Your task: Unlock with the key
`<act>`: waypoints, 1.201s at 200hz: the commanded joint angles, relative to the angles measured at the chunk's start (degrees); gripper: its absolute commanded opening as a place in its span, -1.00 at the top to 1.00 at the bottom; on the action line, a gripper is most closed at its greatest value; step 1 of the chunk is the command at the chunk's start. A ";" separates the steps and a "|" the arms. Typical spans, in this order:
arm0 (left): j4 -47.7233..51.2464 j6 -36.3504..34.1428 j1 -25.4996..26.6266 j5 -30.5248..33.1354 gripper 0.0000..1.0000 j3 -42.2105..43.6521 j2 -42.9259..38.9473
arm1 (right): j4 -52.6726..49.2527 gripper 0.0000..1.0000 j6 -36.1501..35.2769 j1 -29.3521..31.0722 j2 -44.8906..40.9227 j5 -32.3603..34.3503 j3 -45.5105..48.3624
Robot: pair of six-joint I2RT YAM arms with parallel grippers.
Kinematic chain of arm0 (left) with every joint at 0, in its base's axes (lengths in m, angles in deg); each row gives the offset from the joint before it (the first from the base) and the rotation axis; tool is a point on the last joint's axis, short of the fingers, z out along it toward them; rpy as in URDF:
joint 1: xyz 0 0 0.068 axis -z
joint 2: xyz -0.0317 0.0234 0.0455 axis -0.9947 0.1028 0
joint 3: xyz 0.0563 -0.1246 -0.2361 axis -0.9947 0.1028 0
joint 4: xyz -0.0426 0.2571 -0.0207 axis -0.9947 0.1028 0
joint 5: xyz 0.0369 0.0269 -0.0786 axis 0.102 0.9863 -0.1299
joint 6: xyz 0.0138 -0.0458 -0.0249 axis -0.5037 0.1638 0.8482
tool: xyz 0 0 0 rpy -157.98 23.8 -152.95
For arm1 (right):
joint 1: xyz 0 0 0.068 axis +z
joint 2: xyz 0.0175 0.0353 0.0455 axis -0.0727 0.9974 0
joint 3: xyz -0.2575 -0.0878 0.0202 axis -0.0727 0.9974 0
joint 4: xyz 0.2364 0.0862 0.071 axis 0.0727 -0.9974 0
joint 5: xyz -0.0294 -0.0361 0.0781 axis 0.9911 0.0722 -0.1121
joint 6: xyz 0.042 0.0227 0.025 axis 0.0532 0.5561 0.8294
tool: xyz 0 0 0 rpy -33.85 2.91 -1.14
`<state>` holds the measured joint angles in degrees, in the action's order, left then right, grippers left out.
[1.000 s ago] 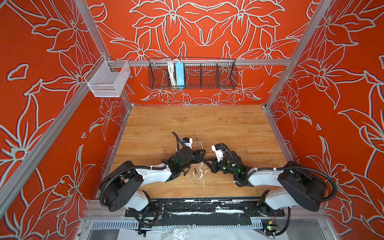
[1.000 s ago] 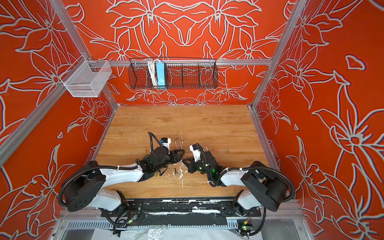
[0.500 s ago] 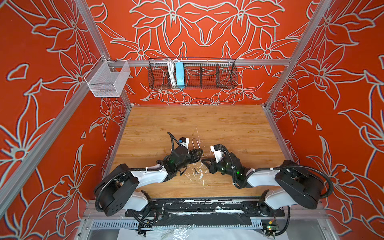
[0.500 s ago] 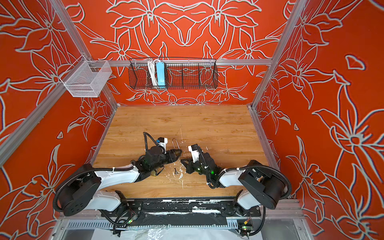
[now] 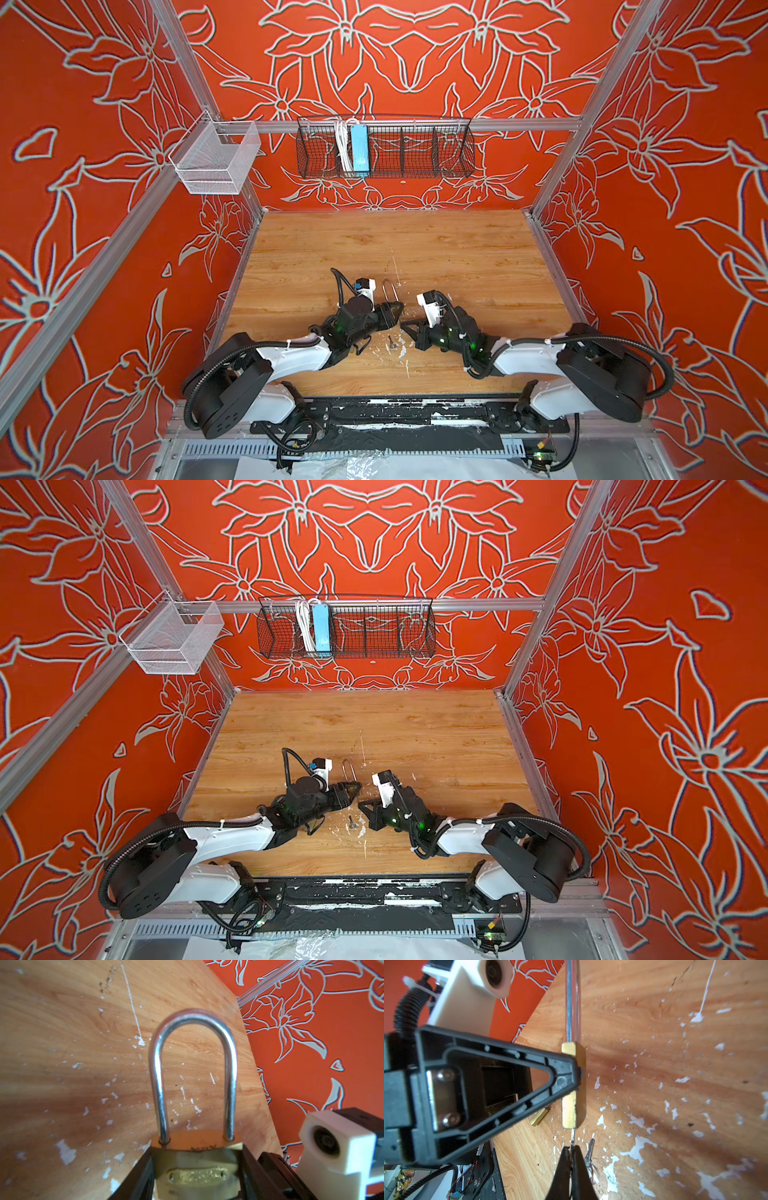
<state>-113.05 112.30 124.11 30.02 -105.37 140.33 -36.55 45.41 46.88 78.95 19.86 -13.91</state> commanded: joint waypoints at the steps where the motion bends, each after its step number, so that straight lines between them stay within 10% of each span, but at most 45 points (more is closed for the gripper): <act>1: -3.48 -3.56 -5.56 18.12 1.00 0.32 -0.21 | -2.26 1.00 3.34 2.94 2.44 -4.34 0.71; 168: 9.30 -0.44 -5.82 16.79 1.00 -4.85 1.29 | -5.29 1.00 0.06 -1.61 5.71 0.60 -10.61; 204: 11.35 0.68 -5.91 17.93 1.00 -5.41 1.69 | -4.30 0.57 -0.71 -2.67 6.67 0.33 -10.05; 240: 11.98 1.96 -6.08 19.34 1.00 -5.50 2.08 | -3.00 0.55 -0.60 -2.79 6.69 0.37 -7.82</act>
<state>-99.67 113.19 118.05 45.58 -109.98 142.54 -41.71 45.26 44.30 85.26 20.86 -23.90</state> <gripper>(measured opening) 0.561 0.221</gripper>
